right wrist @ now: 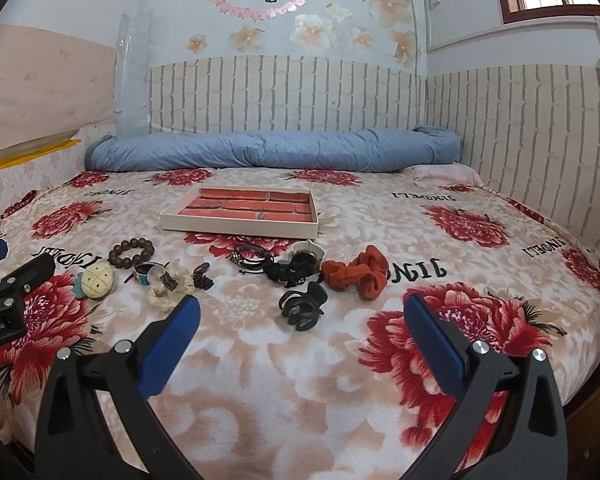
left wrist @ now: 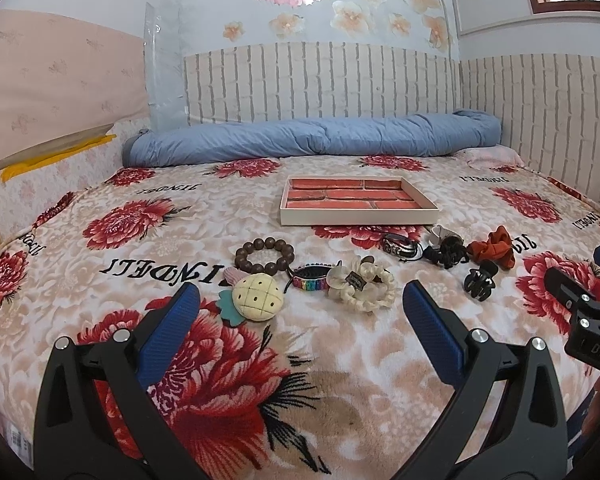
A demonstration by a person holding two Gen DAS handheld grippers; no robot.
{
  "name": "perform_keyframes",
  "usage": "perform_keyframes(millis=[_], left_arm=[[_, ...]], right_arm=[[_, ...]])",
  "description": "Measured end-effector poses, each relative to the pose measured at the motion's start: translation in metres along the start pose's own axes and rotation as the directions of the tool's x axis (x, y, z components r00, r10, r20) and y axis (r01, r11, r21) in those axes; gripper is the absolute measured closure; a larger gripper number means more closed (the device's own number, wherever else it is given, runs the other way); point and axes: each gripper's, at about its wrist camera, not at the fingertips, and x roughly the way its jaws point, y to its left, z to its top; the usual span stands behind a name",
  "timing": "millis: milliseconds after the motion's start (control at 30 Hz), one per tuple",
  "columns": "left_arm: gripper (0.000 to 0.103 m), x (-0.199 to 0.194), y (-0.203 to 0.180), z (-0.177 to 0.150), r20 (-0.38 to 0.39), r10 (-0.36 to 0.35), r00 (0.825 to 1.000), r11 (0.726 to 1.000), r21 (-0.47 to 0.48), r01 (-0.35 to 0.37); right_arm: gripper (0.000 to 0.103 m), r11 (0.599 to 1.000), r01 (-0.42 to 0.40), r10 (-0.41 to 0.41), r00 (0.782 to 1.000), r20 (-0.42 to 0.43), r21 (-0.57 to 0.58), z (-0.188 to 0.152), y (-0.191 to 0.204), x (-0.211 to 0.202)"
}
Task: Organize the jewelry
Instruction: 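Grasp the plush pineapple with the left tool while the right tool grasps the black claw clip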
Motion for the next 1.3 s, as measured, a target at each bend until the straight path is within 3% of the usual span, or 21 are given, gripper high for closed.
perform_keyframes(millis=[633,1000,1300], left_arm=[[0.005,0.026,0.013,-0.016,-0.054,-0.022,0.998,1.0,-0.001,0.022],[0.005,0.069,0.032,-0.014,-0.116,0.0,0.993,0.999,-0.036,-0.004],[0.005,0.113,0.04,0.001,-0.153,0.037,0.988,0.999,-0.031,-0.042]], right_arm=[[0.004,0.999,0.004,-0.006,0.998,-0.065,-0.037,-0.011,0.015,0.03],[0.004,0.999,0.006,-0.01,0.993,-0.114,-0.038,-0.012,0.017,0.066],[0.004,0.999,0.018,-0.013,0.986,-0.168,0.029,-0.004,0.004,0.108]])
